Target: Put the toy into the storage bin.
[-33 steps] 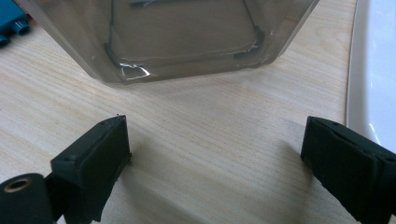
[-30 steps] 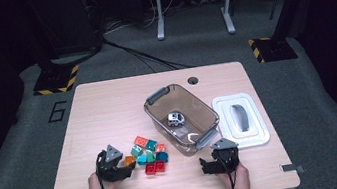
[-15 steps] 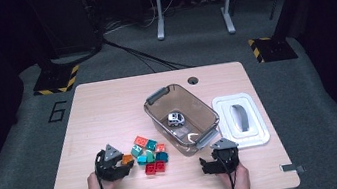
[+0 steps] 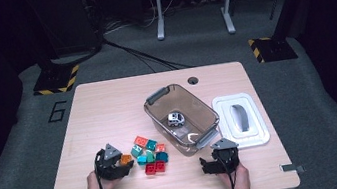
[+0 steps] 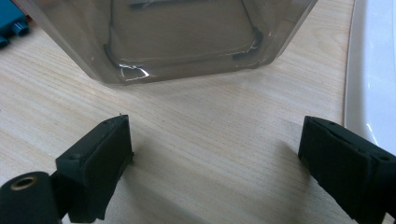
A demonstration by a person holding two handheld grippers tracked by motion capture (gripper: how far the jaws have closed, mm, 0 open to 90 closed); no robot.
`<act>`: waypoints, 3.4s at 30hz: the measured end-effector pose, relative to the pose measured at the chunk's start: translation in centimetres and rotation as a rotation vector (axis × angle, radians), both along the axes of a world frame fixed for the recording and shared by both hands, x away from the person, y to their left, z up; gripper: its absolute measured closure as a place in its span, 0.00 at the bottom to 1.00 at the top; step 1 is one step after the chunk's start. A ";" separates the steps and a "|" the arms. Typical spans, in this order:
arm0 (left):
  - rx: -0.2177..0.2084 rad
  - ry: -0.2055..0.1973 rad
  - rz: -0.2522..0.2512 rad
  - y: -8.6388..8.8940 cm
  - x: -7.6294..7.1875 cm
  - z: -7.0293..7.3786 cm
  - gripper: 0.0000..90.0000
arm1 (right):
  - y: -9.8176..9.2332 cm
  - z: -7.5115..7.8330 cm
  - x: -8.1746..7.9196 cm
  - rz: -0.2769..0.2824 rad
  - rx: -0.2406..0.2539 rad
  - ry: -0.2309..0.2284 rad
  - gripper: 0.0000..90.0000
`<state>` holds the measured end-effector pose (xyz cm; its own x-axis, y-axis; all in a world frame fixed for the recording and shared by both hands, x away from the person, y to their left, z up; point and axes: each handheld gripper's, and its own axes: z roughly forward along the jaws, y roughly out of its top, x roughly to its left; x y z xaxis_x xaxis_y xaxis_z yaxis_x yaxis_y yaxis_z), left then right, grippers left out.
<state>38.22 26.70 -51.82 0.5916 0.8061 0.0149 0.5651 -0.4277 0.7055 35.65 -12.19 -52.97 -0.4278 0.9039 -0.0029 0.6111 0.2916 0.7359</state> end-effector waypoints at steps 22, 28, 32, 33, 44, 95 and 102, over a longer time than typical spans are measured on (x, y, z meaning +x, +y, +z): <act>-0.022 -0.040 -0.010 0.7 -0.3 1.3 0.66 | -0.1 0.0 0.0 0.007 -0.004 0.001 0.10; -0.040 -0.053 -0.017 0.7 0.0 2.7 0.66 | -0.1 0.0 0.0 0.007 -0.006 0.000 0.10; -0.051 -0.060 -0.019 0.7 0.3 3.6 0.66 | -0.1 0.0 0.0 0.005 -0.004 0.002 0.10; -0.052 -0.064 -0.020 0.7 0.4 3.8 0.66 | -0.1 0.0 0.0 0.006 -0.002 0.003 0.10; -0.062 -0.076 -0.049 0.2 1.6 6.8 0.66 | -0.1 0.0 0.0 0.006 -0.002 0.003 0.10; -0.042 -0.046 -0.213 -9.1 8.2 14.6 0.65 | -0.1 0.0 0.0 0.003 -0.006 -0.001 0.12; -0.012 0.000 -0.242 -11.1 9.0 14.3 0.65 | -0.1 0.0 0.0 0.002 -0.004 -0.001 0.12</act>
